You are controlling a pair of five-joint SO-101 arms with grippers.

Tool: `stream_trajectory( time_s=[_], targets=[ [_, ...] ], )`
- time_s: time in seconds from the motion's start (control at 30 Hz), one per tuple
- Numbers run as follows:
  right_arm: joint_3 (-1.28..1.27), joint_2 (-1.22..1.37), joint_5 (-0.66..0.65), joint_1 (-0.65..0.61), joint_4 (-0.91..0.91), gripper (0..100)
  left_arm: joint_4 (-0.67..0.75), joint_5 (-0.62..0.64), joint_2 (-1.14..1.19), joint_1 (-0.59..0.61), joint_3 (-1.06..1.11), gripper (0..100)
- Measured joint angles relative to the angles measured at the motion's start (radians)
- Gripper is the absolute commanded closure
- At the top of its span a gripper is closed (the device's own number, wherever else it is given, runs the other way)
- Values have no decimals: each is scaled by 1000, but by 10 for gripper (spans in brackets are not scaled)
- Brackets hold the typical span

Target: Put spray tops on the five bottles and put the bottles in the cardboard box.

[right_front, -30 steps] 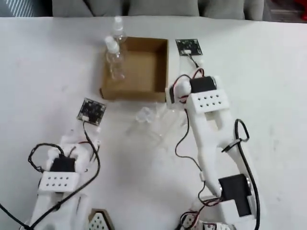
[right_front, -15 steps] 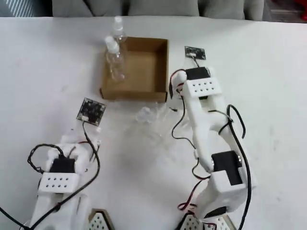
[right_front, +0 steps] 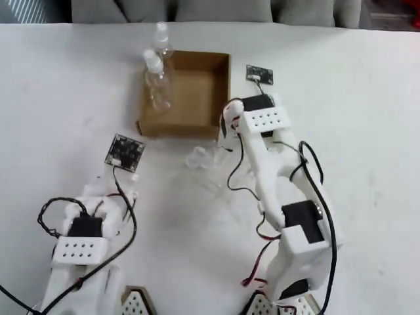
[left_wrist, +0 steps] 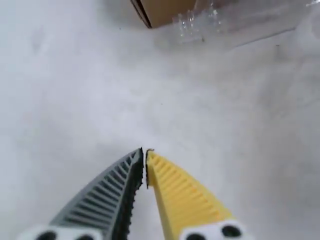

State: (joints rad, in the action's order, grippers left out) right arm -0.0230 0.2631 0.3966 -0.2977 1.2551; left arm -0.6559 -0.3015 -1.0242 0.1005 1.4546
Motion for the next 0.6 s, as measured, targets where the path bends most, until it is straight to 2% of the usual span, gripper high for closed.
stream_trajectory(
  time_s=[0.6],
  targets=[
    [32, 109, 9, 6, -11, 821, 0, 0, 0, 0, 0, 976]
  ],
)
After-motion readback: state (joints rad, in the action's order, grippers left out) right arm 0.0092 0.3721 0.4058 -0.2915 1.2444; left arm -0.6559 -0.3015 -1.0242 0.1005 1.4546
